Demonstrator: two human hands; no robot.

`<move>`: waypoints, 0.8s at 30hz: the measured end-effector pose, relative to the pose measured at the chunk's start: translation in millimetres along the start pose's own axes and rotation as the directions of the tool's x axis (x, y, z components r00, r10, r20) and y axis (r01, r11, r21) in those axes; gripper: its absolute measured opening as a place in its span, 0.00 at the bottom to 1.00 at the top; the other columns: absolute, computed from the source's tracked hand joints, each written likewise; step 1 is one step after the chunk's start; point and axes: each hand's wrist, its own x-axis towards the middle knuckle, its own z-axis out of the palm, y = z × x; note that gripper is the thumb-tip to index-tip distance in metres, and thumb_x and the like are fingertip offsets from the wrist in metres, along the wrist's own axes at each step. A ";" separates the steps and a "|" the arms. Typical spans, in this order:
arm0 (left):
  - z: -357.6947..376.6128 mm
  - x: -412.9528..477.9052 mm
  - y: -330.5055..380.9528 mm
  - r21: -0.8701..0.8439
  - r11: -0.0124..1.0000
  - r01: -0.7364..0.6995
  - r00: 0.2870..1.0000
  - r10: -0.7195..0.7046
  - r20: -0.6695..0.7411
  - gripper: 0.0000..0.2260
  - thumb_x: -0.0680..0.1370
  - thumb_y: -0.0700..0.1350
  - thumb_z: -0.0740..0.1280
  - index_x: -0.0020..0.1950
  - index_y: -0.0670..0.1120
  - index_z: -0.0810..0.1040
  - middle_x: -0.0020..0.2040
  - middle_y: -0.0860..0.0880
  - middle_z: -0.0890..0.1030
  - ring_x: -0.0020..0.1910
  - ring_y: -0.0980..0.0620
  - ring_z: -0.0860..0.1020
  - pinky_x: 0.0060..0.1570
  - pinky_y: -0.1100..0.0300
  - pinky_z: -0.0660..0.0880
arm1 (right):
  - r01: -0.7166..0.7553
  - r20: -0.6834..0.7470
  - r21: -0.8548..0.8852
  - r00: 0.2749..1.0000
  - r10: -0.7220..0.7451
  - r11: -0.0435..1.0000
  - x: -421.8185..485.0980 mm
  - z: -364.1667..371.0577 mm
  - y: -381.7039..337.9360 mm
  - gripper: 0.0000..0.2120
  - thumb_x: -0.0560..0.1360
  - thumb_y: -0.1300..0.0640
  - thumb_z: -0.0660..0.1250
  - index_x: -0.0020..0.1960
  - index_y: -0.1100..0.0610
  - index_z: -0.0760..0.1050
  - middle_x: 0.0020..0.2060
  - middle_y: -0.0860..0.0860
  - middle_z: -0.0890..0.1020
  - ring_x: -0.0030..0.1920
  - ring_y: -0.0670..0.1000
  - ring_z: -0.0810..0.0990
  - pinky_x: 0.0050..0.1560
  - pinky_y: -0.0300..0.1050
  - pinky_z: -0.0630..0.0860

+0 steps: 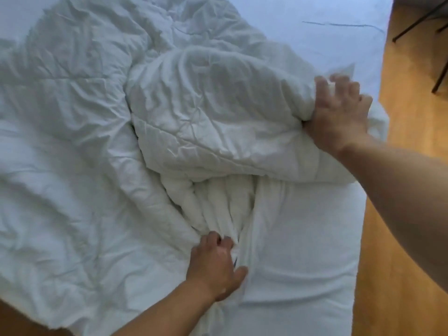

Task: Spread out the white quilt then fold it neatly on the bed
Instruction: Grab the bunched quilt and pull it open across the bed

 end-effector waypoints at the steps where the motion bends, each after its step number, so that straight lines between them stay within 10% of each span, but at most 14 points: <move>1: 0.3 -1.5 20.7 -0.057 0.998 0.007 0.991 -0.015 -0.132 0.33 0.72 0.68 0.62 0.73 0.55 0.64 0.66 0.50 0.67 0.65 0.47 0.67 0.65 0.52 0.67 | 0.103 -0.095 0.038 0.991 -0.099 0.994 -18.4 7.7 3.9 0.38 0.67 0.54 0.72 0.74 0.53 0.62 0.69 0.60 0.67 0.65 0.63 0.68 0.62 0.60 0.64; 4: 8.5 18.5 72.3 -0.189 0.982 0.019 0.967 -0.066 -0.245 0.44 0.71 0.69 0.65 0.80 0.54 0.50 0.76 0.49 0.58 0.73 0.45 0.61 0.71 0.49 0.61 | 0.389 -0.309 0.013 0.878 -0.366 0.921 -72.1 23.6 19.7 0.40 0.64 0.58 0.73 0.75 0.58 0.66 0.68 0.60 0.70 0.66 0.63 0.69 0.67 0.61 0.62; 9: 34.7 53.7 92.4 -0.150 0.946 0.286 0.920 -0.315 -0.233 0.44 0.76 0.57 0.67 0.80 0.56 0.38 0.80 0.43 0.50 0.75 0.41 0.57 0.69 0.44 0.59 | 0.725 -0.160 -0.093 0.666 -0.729 0.683 -137.1 51.6 36.4 0.35 0.68 0.58 0.75 0.74 0.54 0.71 0.75 0.62 0.66 0.77 0.69 0.58 0.73 0.74 0.54; 17: 36.7 31.6 96.1 -0.358 0.930 0.084 0.929 -0.203 -0.310 0.26 0.77 0.45 0.64 0.73 0.60 0.65 0.53 0.46 0.82 0.49 0.43 0.79 0.47 0.56 0.75 | 0.824 0.327 -0.182 0.565 -0.758 0.536 -141.8 85.4 36.5 0.57 0.63 0.31 0.75 0.81 0.40 0.45 0.81 0.56 0.35 0.76 0.67 0.27 0.73 0.75 0.40; 20: 52.9 2.5 115.9 -0.397 0.918 -0.010 0.952 -0.112 -0.283 0.23 0.76 0.45 0.63 0.70 0.59 0.70 0.53 0.45 0.82 0.49 0.42 0.78 0.47 0.57 0.73 | 0.874 0.364 -0.161 0.485 -0.795 0.459 -150.4 86.5 41.5 0.41 0.68 0.35 0.74 0.77 0.40 0.62 0.81 0.54 0.35 0.77 0.67 0.27 0.74 0.73 0.38; 24: 76.5 -19.7 112.2 -0.432 0.900 -0.051 0.967 -0.064 -0.247 0.25 0.76 0.46 0.63 0.71 0.64 0.67 0.50 0.50 0.82 0.45 0.48 0.78 0.44 0.59 0.72 | 0.912 0.186 -0.090 0.410 -0.893 0.400 -181.2 82.6 60.4 0.08 0.68 0.49 0.75 0.47 0.48 0.82 0.81 0.54 0.59 0.81 0.64 0.44 0.76 0.73 0.47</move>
